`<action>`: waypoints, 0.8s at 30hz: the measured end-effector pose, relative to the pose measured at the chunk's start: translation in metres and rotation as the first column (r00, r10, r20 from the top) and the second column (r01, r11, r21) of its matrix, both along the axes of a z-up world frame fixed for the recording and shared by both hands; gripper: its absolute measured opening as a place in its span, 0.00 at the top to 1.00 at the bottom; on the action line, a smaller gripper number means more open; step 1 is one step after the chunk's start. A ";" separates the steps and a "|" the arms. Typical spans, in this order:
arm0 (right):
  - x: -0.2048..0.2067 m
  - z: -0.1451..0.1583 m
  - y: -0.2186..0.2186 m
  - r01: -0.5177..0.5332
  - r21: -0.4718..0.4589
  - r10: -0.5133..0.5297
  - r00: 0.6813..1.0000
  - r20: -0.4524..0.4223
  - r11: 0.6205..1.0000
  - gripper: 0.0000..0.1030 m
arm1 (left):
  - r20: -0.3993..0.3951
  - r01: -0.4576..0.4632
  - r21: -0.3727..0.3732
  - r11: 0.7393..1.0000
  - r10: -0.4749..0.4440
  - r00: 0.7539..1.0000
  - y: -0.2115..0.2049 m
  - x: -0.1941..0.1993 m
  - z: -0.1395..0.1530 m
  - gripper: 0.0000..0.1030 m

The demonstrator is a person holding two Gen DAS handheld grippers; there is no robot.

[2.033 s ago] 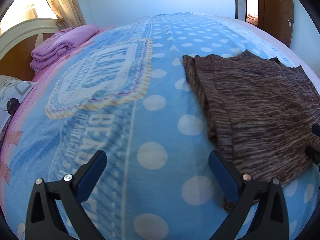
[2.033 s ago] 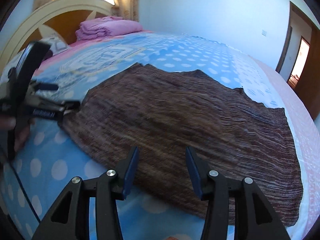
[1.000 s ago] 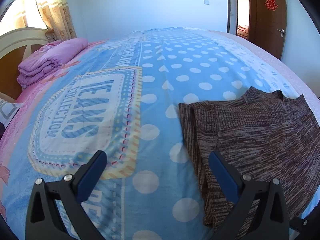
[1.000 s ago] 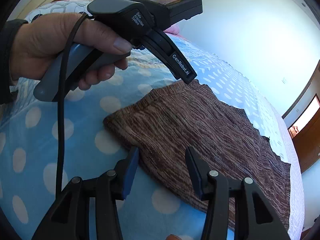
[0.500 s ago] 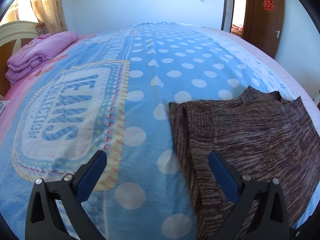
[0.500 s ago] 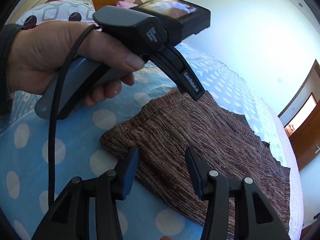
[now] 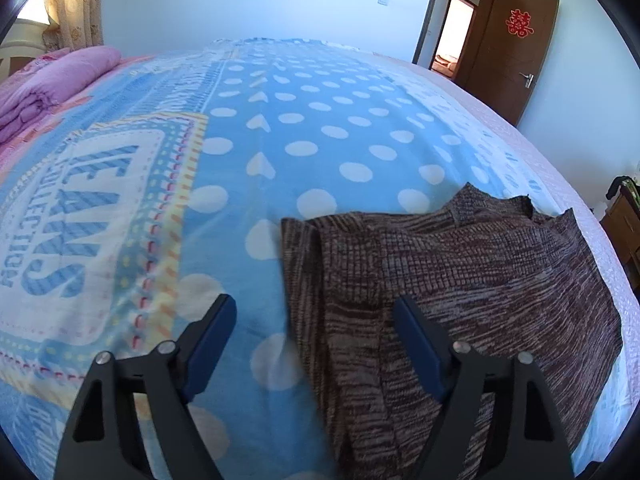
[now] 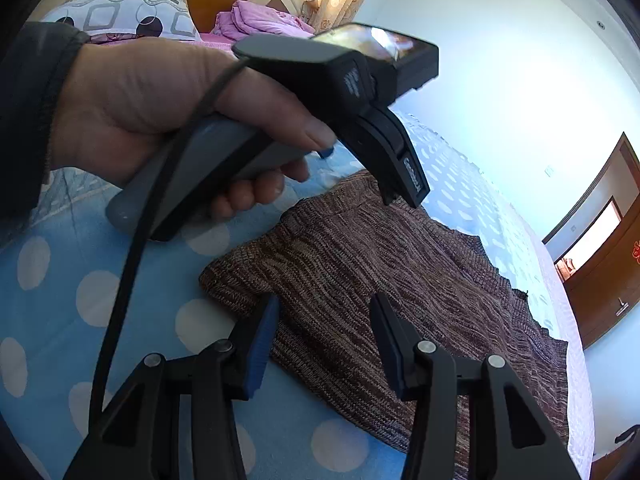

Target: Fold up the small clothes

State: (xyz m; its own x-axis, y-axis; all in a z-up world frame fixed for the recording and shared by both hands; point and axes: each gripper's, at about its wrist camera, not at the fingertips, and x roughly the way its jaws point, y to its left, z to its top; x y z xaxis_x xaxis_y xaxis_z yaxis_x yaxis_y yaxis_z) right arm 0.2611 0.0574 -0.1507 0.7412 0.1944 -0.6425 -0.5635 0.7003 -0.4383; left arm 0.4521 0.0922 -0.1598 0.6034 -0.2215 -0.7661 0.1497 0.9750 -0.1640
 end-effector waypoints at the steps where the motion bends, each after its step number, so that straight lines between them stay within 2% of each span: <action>1: -0.002 0.001 0.001 0.000 0.001 0.000 1.000 -0.002 1.000 0.53 | -0.007 0.008 -0.013 1.000 -0.008 1.000 0.000 0.002 -0.001 0.29; 5: -0.002 0.001 0.003 0.004 -0.002 -0.004 1.000 -0.010 1.000 0.55 | -0.028 0.011 -0.075 0.997 -0.013 1.000 0.004 0.008 -0.004 0.39; 8: -0.002 0.002 0.006 -0.003 -0.008 0.003 1.000 -0.011 1.000 0.61 | -0.042 0.007 -0.108 0.994 -0.011 0.999 0.007 0.010 -0.006 0.40; 10: -0.005 0.002 0.009 -0.013 -0.019 0.012 1.000 -0.009 1.000 0.65 | -0.043 0.013 -0.117 0.993 -0.019 0.999 0.007 0.010 -0.006 0.47; 12: -0.007 0.002 0.011 -0.024 -0.023 0.024 1.000 -0.012 0.999 0.70 | -0.052 0.034 -0.139 0.990 -0.041 0.998 0.005 0.010 -0.007 0.67; 15: -0.008 0.003 0.011 -0.035 -0.012 0.035 0.999 -0.030 0.999 0.79 | -0.055 0.053 -0.149 0.987 -0.062 0.997 0.001 0.010 -0.005 0.81; 16: -0.007 0.004 0.010 -0.034 -0.006 0.034 0.999 -0.035 0.999 0.86 | -0.058 0.053 -0.151 0.987 -0.063 0.996 0.000 0.010 -0.005 0.84; 18: -0.005 0.006 0.006 -0.034 0.019 0.035 0.998 -0.059 0.999 0.97 | -0.064 0.046 -0.154 0.987 -0.056 0.996 0.001 0.011 -0.002 0.87; 24: -0.015 0.021 -0.004 -0.047 0.085 0.052 0.997 -0.054 0.995 0.98 | -0.073 0.031 -0.186 0.982 -0.045 0.996 0.008 0.010 0.008 0.88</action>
